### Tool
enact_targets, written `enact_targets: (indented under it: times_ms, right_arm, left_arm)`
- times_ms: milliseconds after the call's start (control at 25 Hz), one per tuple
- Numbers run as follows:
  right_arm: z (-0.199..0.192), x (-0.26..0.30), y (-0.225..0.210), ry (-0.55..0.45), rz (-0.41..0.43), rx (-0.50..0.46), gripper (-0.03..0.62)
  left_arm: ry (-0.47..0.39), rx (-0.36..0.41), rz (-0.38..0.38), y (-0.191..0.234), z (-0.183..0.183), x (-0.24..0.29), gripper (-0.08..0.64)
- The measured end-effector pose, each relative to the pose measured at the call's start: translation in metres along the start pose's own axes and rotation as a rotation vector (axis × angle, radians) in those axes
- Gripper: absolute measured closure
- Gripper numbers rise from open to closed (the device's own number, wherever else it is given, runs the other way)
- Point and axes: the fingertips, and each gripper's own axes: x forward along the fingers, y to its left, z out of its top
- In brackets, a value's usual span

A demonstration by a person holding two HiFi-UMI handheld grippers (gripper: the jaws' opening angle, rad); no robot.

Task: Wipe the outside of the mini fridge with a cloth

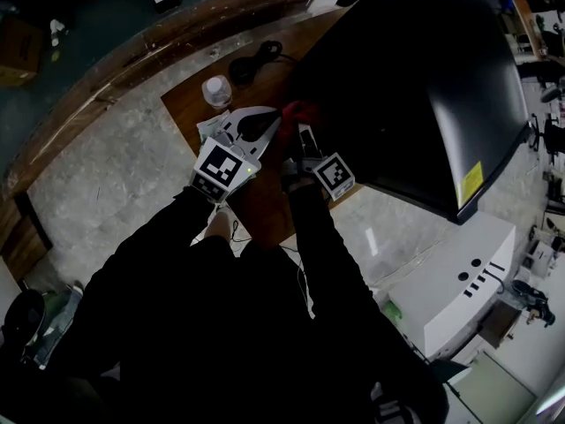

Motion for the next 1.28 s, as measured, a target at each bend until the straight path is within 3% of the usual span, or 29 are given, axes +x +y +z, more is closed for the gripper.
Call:
enact_targets:
  times_ms: [120, 320, 480, 680, 880, 1080, 1280]
  right_arm:
    - [0.008, -0.06, 0.066, -0.012, 0.082, -0.12, 0.509]
    - [0.042, -0.149, 0.158, -0.115, 0.192, -0.262, 0.509]
    - [0.087, -0.191, 0.205, -0.222, 0.234, -0.297, 0.509]
    - [0.137, -0.216, 0.214, -0.301, 0.25, -0.166, 0.509]
    - [0.168, -0.23, 0.194, -0.318, 0.237, -0.004, 0.509]
    - [0.17, -0.226, 0.183, -0.288, 0.269, 0.074, 0.509]
    - [0.164, -0.216, 0.146, -0.244, 0.234, 0.12, 0.509]
  left_arm:
    - [-0.079, -0.027, -0.082, -0.031, 0.033, -0.023, 0.558]
    - [-0.157, -0.029, -0.222, -0.098, 0.093, -0.066, 0.558]
    - [-0.212, -0.025, -0.343, -0.149, 0.144, -0.061, 0.558]
    - [-0.247, 0.039, -0.42, -0.191, 0.187, -0.041, 0.558]
    - [-0.255, 0.086, -0.429, -0.216, 0.205, -0.019, 0.558]
    - [-0.202, 0.075, -0.407, -0.219, 0.188, 0.006, 0.558]
    - [-0.151, 0.091, -0.374, -0.218, 0.153, 0.033, 0.558]
